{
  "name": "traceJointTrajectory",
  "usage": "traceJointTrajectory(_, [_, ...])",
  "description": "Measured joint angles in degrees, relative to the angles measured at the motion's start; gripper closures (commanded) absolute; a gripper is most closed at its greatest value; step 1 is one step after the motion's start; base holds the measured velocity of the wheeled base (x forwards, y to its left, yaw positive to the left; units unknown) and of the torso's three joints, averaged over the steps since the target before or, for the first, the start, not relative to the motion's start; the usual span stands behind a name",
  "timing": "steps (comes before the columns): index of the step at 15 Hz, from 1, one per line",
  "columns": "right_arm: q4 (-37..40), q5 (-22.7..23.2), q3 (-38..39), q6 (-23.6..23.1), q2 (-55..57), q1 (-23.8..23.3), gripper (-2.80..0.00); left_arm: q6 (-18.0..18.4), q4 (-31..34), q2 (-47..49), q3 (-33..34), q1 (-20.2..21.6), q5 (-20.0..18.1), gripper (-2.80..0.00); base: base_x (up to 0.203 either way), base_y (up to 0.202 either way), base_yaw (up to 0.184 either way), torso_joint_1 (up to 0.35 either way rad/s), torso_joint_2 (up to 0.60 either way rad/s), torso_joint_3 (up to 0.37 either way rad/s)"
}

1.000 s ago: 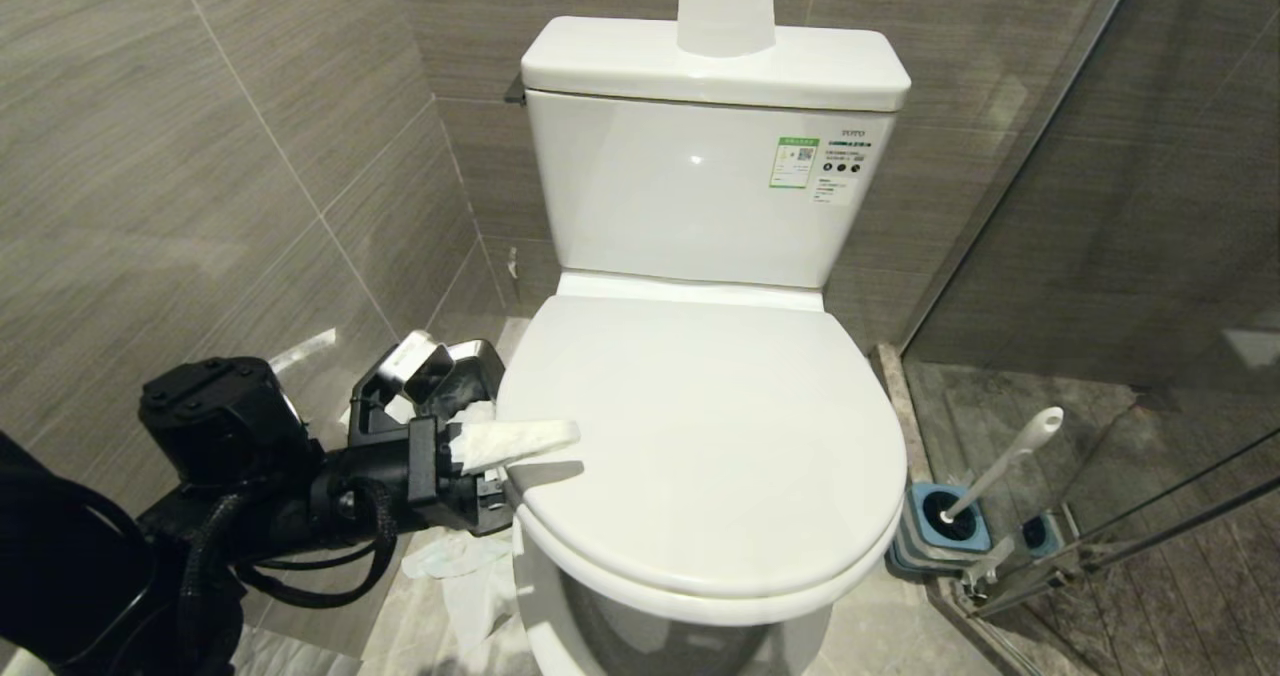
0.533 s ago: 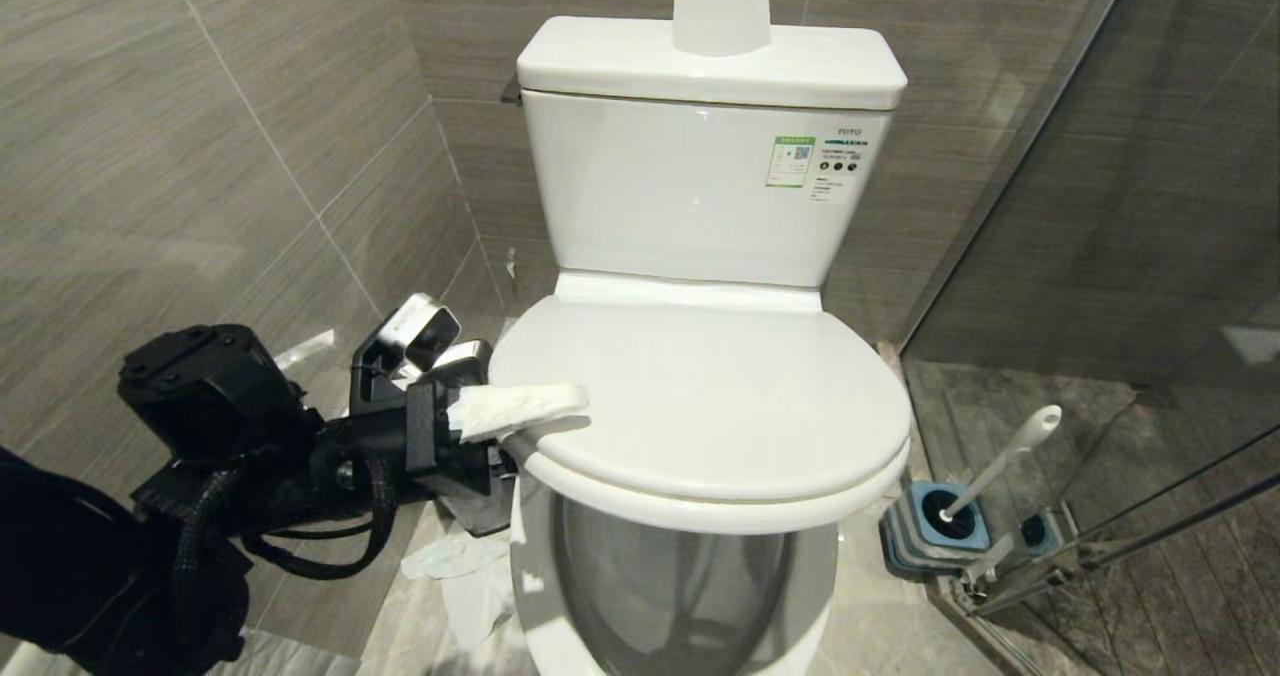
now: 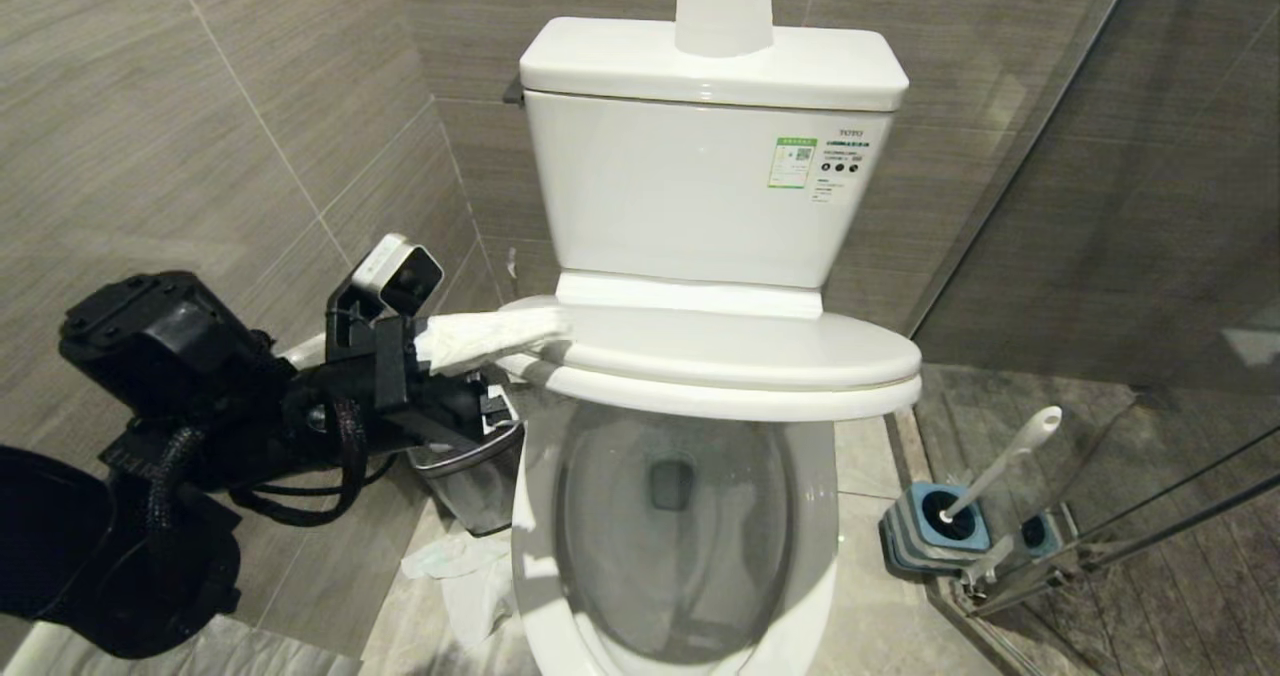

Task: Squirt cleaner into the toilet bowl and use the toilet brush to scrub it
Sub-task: Use the left hand to lift the toilet lid slightly

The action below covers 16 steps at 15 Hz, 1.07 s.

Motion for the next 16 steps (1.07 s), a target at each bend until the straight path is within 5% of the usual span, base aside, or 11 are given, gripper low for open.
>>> traceJointTrajectory(16, [0.02,0.00,0.00,0.05,0.00,0.00,0.00,-2.60,3.88,-2.81,-8.53,0.57,0.12,-2.80,0.000,0.000,0.000,0.000,0.00,0.000])
